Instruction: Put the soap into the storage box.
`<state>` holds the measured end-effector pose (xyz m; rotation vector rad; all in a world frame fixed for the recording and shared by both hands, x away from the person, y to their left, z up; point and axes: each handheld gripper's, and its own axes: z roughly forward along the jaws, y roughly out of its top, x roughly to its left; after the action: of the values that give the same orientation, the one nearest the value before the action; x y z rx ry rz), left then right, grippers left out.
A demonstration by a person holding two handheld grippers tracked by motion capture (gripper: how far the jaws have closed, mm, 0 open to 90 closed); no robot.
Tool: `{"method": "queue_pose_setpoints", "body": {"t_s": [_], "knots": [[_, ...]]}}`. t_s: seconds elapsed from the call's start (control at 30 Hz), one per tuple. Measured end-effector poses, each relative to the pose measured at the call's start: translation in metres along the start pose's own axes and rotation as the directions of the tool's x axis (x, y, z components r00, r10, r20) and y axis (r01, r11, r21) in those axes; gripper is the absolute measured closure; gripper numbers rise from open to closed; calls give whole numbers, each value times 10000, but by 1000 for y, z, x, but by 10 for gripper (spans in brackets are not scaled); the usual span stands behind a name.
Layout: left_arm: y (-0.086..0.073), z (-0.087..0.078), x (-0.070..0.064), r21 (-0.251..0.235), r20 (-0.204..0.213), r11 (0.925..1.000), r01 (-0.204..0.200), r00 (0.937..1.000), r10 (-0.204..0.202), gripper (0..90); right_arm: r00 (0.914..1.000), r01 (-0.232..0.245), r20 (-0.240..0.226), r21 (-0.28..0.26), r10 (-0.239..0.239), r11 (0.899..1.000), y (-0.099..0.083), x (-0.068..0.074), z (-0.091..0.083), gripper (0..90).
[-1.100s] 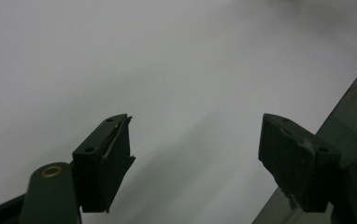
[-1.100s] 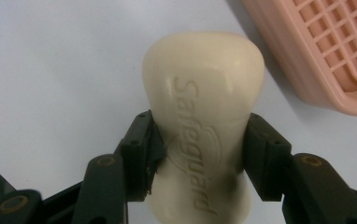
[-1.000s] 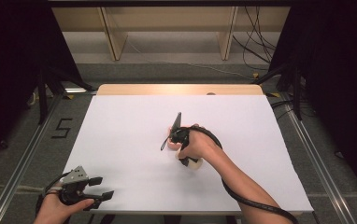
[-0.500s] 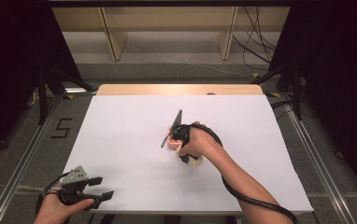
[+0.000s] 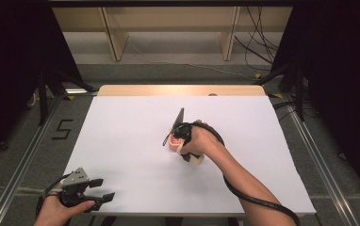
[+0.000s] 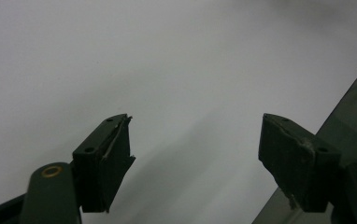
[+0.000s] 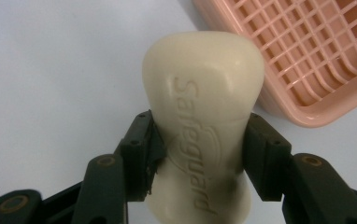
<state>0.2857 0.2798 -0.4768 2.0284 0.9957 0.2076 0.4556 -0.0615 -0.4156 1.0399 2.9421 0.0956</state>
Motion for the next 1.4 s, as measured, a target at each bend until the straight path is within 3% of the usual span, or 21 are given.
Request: {"method": "queue_pose_setpoints", "body": {"t_s": [0.07,0.13,0.17,0.2,0.33,0.37,0.6,0.7,0.77,0.9,1.0,1.03,1.07,1.1,1.13,1.23,1.4], "knots": [[0,0,0,-36,-5,10000,14,10000,-14,248,9998,-191,-24,59,191,9998,1,0,-1,506],[0,0,0,-45,-9,10000,17,10000,-17,248,9999,91,-41,-104,-92,9999,1,-3,0,506],[0,0,0,-37,-11,10000,23,10000,-23,248,9999,-162,56,112,161,9998,2,-2,-2,506],[0,0,0,-30,-14,10000,18,10000,-18,248,9998,-120,142,62,119,9999,2,-2,-1,506],[-1,0,1,26,-31,10000,-9,10000,10,248,9994,-342,-33,60,342,9994,4,-2,-2,506],[-1,0,1,23,-33,10000,-2,10000,2,248,10000,46,30,-28,-46,10000,5,-5,-2,505],[-1,0,0,-7,-33,10000,76,10000,-76,248,9998,-128,136,8,128,9999,8,-9,-3,506],[-1,-1,1,41,-51,10000,29,10000,-29,248,9988,-478,93,91,477,9988,9,-9,-5,506],[-1,-1,1,28,-55,10000,31,10000,-31,248,9997,-43,238,-52,45,10000,9,-13,-4,506],[-1,-1,2,166,-204,9998,-84,9998,88,248,9997,-229,126,57,228,9997,11,-14,-4,506],[-1,-1,2,177,-206,9998,-101,9997,105,248,9996,72,291,-45,-71,10000,13,-17,-4,506],[-1,-1,2,176,-202,9998,-97,9997,101,248,9994,-271,225,59,270,9996,13,-15,-5,506],[-1,-1,2,109,-165,9999,-30,9999,32,248,9996,22,268,-54,-20,10000,14,-17,-5,505],[-2,-1,1,-23,-39,10000,74,10000,-75,248,9996,-160,247,22,160,9999,15,-16,-5,506],[-1,-2,2,189,-167,9998,-76,9998,79,248,9995,-144,297,40,143,9999,16,-17,-6,506],[-2,-1,2,128,-215,9999,-50,9998,53,248,9998,54,194,-219,-50,9997,18,-19,-9,505],[-2,-2,1,3,-74,10000,69,9999,-69,248,9996,-207,177,-142,209,9997,21,-20,-10,505]]}}
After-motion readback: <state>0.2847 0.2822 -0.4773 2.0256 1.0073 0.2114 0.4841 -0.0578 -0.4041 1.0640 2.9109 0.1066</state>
